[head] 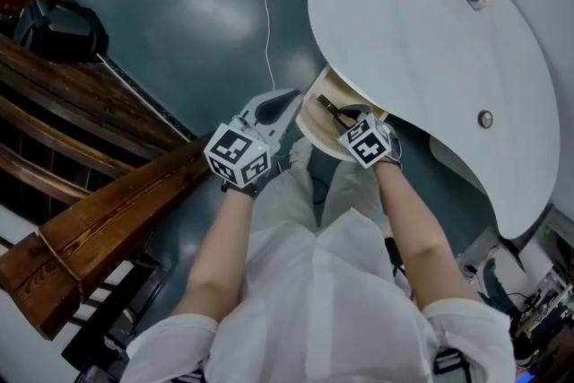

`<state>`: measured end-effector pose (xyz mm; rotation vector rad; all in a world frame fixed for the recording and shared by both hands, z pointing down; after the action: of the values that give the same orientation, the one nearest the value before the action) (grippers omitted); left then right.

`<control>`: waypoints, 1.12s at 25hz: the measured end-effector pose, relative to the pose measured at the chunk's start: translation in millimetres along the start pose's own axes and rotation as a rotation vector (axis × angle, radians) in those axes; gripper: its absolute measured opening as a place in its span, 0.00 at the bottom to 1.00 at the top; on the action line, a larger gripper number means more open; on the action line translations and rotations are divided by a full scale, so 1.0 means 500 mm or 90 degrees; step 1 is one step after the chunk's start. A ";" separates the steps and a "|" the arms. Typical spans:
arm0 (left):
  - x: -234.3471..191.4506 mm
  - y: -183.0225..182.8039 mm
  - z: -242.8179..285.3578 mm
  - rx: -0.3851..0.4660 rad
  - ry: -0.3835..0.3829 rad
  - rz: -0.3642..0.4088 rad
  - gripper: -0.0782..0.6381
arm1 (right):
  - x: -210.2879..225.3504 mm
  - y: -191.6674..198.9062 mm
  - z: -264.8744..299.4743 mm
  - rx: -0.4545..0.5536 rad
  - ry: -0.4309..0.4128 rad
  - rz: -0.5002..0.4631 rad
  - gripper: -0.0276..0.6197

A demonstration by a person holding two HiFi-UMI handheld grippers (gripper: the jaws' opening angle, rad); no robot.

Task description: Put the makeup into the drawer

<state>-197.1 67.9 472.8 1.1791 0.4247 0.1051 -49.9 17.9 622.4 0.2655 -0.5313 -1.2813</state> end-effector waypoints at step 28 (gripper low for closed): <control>-0.056 0.061 0.019 -0.002 -0.014 -0.015 0.14 | 0.032 0.065 0.239 -0.156 -0.052 -0.079 0.17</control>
<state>-215.1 62.7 511.1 1.1713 0.4187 0.0727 -81.2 23.5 743.0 0.0420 -0.4274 -1.4682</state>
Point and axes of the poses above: the fingertips, and each gripper's own axes: z forward along the fingers, x to its right, y out of its underside, the point moved 6 cm from there along -z, backward along the fingers, and after that the axes turned 8 degrees about z, right-handed, at the moved point
